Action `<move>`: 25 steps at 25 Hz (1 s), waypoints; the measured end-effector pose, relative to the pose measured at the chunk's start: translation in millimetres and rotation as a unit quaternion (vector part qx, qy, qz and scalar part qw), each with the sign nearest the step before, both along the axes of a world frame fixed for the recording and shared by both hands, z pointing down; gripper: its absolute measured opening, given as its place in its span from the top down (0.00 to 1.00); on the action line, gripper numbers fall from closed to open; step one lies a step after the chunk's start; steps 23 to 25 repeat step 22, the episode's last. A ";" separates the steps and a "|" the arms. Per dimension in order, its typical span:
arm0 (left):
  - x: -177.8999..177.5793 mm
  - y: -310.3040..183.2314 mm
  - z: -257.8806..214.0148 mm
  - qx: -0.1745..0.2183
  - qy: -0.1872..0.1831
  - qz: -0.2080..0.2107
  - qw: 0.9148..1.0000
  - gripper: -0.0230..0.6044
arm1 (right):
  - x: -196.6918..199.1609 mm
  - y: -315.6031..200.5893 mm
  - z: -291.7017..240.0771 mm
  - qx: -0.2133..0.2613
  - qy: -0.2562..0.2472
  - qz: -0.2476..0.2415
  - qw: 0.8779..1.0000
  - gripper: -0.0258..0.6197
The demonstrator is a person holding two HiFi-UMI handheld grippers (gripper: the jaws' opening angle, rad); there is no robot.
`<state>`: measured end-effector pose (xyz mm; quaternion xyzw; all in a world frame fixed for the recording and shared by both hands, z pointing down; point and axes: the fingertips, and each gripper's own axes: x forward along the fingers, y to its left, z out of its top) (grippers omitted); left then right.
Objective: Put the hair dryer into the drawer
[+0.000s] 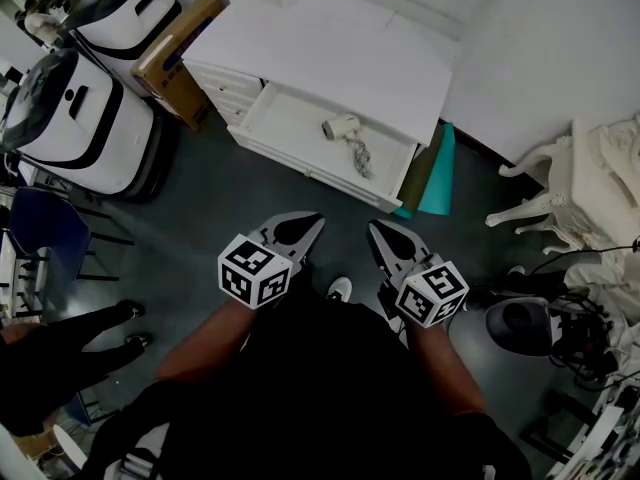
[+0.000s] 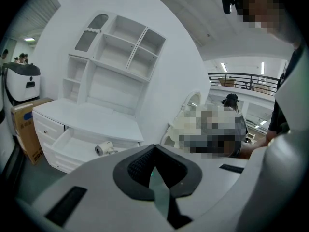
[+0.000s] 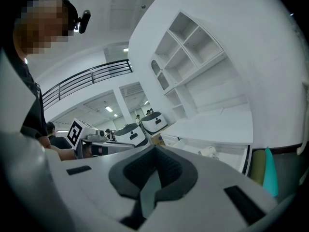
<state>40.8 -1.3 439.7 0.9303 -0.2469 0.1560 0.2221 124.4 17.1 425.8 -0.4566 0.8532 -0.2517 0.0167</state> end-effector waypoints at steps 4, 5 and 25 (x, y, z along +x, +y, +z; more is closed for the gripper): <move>-3.9 5.9 2.4 0.002 0.003 0.001 1.000 0.96 | -4.8 5.8 2.6 0.003 0.001 0.001 1.000 0.92; -3.6 6.4 2.4 0.003 0.004 0.001 1.000 0.96 | -4.6 6.0 2.6 0.004 0.002 0.002 1.000 0.92; 2.5 2.8 -3.6 0.005 0.006 -0.003 1.000 0.96 | 2.2 2.3 -2.0 0.007 -0.002 0.002 1.000 0.92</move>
